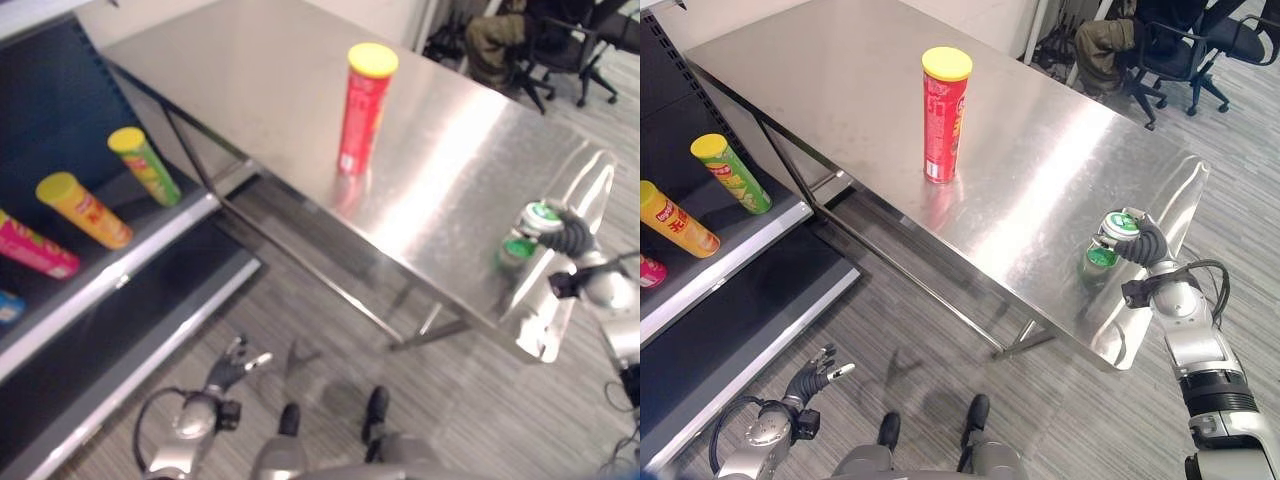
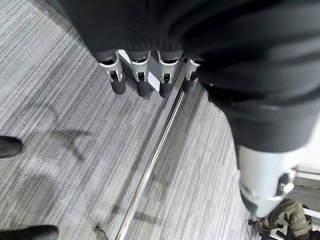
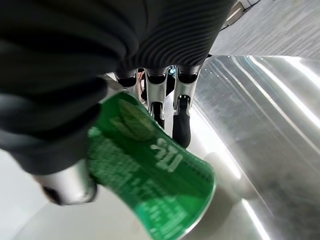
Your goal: Put the goods on the table back onto the shelves and tidy them up.
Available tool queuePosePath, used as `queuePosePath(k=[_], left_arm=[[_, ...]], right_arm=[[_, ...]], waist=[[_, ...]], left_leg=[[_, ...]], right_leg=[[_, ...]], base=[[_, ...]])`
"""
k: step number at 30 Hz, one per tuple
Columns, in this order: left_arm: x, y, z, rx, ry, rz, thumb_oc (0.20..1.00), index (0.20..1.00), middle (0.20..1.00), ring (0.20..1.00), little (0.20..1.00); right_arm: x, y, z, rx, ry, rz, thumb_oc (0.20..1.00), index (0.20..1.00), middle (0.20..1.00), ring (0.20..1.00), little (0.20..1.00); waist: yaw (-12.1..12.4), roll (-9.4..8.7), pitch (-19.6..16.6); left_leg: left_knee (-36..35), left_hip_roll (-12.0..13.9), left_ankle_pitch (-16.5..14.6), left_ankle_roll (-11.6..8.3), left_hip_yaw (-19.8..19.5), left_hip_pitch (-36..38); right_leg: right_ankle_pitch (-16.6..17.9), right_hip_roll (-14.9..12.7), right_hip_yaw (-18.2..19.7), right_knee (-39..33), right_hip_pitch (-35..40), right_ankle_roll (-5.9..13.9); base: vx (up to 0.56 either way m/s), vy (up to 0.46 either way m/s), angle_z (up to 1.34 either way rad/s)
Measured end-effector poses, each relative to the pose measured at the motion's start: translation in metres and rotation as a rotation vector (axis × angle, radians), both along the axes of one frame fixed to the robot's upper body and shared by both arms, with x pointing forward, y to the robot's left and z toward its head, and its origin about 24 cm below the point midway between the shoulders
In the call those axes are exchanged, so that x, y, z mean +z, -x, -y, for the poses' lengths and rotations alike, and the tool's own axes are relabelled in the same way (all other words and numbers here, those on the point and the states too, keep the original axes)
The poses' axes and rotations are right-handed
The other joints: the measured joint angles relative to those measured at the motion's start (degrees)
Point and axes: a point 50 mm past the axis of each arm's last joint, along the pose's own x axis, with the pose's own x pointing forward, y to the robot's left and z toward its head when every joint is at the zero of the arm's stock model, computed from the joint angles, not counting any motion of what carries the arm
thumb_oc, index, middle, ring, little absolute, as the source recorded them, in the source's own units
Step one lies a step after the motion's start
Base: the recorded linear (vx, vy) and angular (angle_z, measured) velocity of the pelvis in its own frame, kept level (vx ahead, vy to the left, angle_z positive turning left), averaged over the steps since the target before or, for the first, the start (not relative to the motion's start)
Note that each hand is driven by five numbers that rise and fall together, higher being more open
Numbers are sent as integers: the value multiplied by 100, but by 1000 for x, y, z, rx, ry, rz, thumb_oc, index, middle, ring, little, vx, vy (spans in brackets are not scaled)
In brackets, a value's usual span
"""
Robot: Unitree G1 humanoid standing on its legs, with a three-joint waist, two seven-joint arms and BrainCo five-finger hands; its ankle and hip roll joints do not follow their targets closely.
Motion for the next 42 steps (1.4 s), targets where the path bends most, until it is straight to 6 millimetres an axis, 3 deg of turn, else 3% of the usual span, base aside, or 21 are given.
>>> queuePosePath(k=[4,6,7,10,16,17,19,21,23,24,25,27,29,30,31,32,34,40,42], left_arm=[[1,-1,-1,3,-1,3,1000,1000,1000,1000,1000],[2,-2,-1,7,1,11,1000,1000,1000,1000,1000],[3,-4,-2,13,2,22,1000,1000,1000,1000,1000],[6,-7,-1,14,6,42,1000,1000,1000,1000,1000],[5,-6,3,24,21,49,1000,1000,1000,1000,1000],[4,-5,3,41,30,47,1000,1000,1000,1000,1000],[4,-8,6,82,74,68,1000,1000,1000,1000,1000],[1,-3,4,98,76,55,1000,1000,1000,1000,1000],[-1,2,1,108,66,38,1000,1000,1000,1000,1000],[-2,1,2,109,69,38,1000,1000,1000,1000,1000],[-2,1,3,110,72,37,1000,1000,1000,1000,1000],[-6,7,2,118,70,14,1000,1000,1000,1000,1000],[-10,12,1,125,73,-7,1000,1000,1000,1000,1000],[-13,17,3,128,79,-20,1000,1000,1000,1000,1000],[-15,19,3,129,79,-31,1000,1000,1000,1000,1000],[-14,21,-4,132,58,-42,1000,1000,1000,1000,1000],[-9,16,-10,124,34,-24,1000,1000,1000,1000,1000],[6,-2,-21,102,-15,36,1000,1000,1000,1000,1000],[3,1,-19,84,-17,15,1000,1000,1000,1000,1000]], right_arm=[[3,0,-1,5,-1,10,200,200,200,200,200],[18,3,-13,51,0,79,200,200,200,200,200],[39,5,-27,116,6,176,200,200,200,200,200],[58,5,-40,182,-23,275,200,200,200,200,200],[87,9,-52,238,-92,454,200,200,200,200,200],[98,8,-58,259,-111,509,200,200,200,200,200],[115,11,-65,287,-111,595,200,200,200,200,200],[133,10,-71,312,-113,679,200,200,200,200,200],[155,13,-71,324,-115,780,200,200,200,200,200],[161,15,-68,313,-92,799,200,200,200,200,200],[167,18,-64,305,-48,805,200,200,200,200,200],[179,23,-60,298,6,830,200,200,200,200,200],[184,26,-58,289,20,848,200,200,200,200,200],[187,28,-57,285,30,860,200,200,200,200,200],[187,29,-56,279,32,862,200,200,200,200,200],[184,26,-56,277,27,842,200,200,200,200,200],[186,26,-55,271,30,841,200,200,200,200,200],[194,16,-58,276,27,833,200,200,200,200,200],[192,15,-55,272,9,802,200,200,200,200,200]], waist=[[5,27,26],[-4,99,79],[-6,172,115],[68,250,128],[293,308,119],[430,346,119],[470,386,115],[761,441,130],[914,484,130],[935,499,138],[896,524,143],[827,462,174],[679,419,185],[625,528,127],[606,545,120],[603,314,22],[558,107,-111],[774,24,-199],[654,165,-256]], left_leg=[[1,12,4,5,-1,2],[0,19,5,5,-43,43],[0,27,4,4,-68,69],[-1,56,5,-2,-233,116],[4,110,94,-126,-877,28],[44,124,127,-180,-1147,-44],[61,142,180,-268,-1506,-135],[96,203,194,-334,-1682,-231],[98,214,244,-460,-1977,-457],[140,227,207,-527,-1819,-593],[230,327,137,-508,-1321,-805],[336,741,111,-401,276,-864],[397,1001,119,-417,1299,-741],[305,1101,202,-422,1394,-552],[219,1038,579,-504,1479,-473],[86,676,602,-404,1467,-359],[46,349,707,-252,1388,-380],[320,-220,415,116,1207,-363],[537,-367,277,275,1100,-347]], right_leg=[[-9,-2,-5,0,11,-1],[-32,1,-52,-2,85,-14],[-46,11,-82,0,143,-36],[-95,23,-211,23,290,-75],[-263,61,-496,28,576,-125],[-312,137,-522,24,624,-101],[-447,138,-566,24,748,-111],[-509,230,-703,-4,771,-135],[-621,283,-1074,30,796,-129],[-607,257,-1233,29,808,-155],[-593,226,-1485,29,840,-175],[-637,18,-1818,31,999,-169],[-700,-239,-2095,31,1241,-40],[-696,-297,-2128,56,1387,146],[-645,-415,-2202,45,1520,281],[-604,-732,-2204,48,1579,384],[-507,-1034,-2229,76,1586,428],[-275,-1650,-2218,631,1665,489],[-292,-1968,-2227,1255,1762,495]], base=[[7,-44,1],[14,-51,10],[13,-55,12],[9,-112,27],[9,-145,57],[5,-200,100],[-13,-123,103],[-24,-36,65],[-34,48,83],[-36,83,88],[-48,116,110],[18,151,100],[46,215,71],[72,347,60],[111,378,41],[72,213,42],[79,304,45],[105,289,28],[133,218,54]])
